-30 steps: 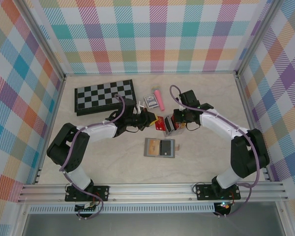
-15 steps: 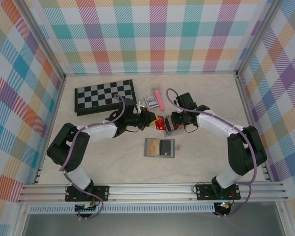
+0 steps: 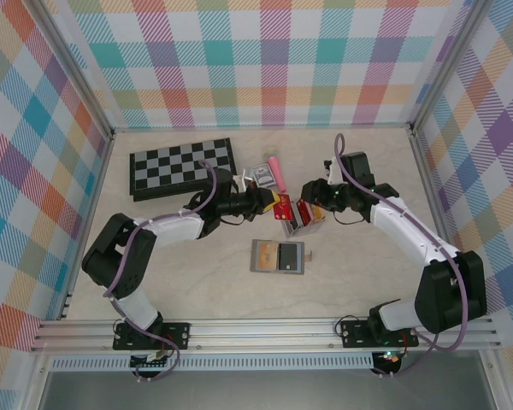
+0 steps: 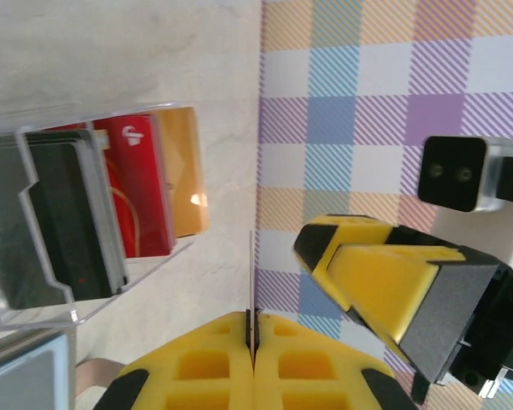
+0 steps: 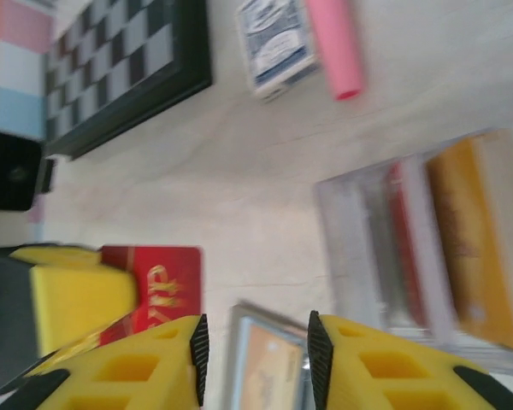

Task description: Put the credit cards into the card holder

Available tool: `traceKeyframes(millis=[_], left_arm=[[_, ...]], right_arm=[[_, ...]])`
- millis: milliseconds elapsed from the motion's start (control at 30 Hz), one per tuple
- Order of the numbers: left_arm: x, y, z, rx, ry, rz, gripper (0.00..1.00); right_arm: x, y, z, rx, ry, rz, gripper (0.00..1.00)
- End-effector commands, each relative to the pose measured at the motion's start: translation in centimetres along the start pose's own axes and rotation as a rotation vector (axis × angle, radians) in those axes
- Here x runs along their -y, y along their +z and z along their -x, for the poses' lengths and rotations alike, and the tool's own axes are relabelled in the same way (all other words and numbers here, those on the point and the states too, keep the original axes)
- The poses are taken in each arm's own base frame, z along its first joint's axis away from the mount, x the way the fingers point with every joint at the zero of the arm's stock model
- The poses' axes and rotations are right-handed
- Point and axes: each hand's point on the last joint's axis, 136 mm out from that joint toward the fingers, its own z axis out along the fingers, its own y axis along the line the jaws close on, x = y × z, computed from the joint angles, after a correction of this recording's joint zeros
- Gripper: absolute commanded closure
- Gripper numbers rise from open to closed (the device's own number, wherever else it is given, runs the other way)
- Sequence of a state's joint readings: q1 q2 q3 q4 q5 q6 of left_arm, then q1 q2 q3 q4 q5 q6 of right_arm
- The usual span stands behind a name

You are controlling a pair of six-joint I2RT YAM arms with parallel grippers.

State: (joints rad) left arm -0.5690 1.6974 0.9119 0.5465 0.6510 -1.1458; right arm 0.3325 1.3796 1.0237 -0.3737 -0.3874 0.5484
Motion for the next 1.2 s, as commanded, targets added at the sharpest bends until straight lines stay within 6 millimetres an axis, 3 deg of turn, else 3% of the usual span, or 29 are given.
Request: traceKeyframes(millis=[0, 67, 367, 533, 667, 867, 1000, 1167], left_arm=[[1.9, 0.5, -0.1, -0.022, 0.005, -0.094, 1.0], [2.2, 0.5, -0.1, -0.022, 0.001, -0.109, 1.0], [2.9, 0.5, 0.0, -0.024, -0.008, -0.147, 1.0], [3.3, 0.3, 0.0, -0.021, -0.006, -0.16, 1.0], [3.5, 0.2, 0.0, -0.02, -0.006, -0.165, 1.0], [3.6, 0.3, 0.0, -0.024, -0.007, -0.169, 1.0], [3.7, 0.2, 0.0, -0.024, -0.004, -0.174, 1.0], [3.2, 0.3, -0.2, -0.03, -0.008, -0.162, 1.0]], right_arm=[[-3.7, -0.4, -1.6, -0.097, 0.05, 0.201, 0.6], [-3.0, 0.0, -1.7, -0.116, 0.075, 0.165, 0.6], [-4.1, 1.0, -2.4, -0.19, 0.102, 0.261, 0.65], [-4.1, 1.0, -2.4, -0.216, 0.102, 0.26, 0.64], [-2.2, 1.0, -2.1, -0.187, 0.139, 0.178, 0.6], [-2.8, 1.5, -2.2, -0.221, 0.166, 0.253, 0.6], [-3.4, 1.3, -2.2, -0.223, 0.16, 0.284, 0.68], [-3.9, 0.9, -1.9, -0.218, 0.144, 0.31, 0.85]])
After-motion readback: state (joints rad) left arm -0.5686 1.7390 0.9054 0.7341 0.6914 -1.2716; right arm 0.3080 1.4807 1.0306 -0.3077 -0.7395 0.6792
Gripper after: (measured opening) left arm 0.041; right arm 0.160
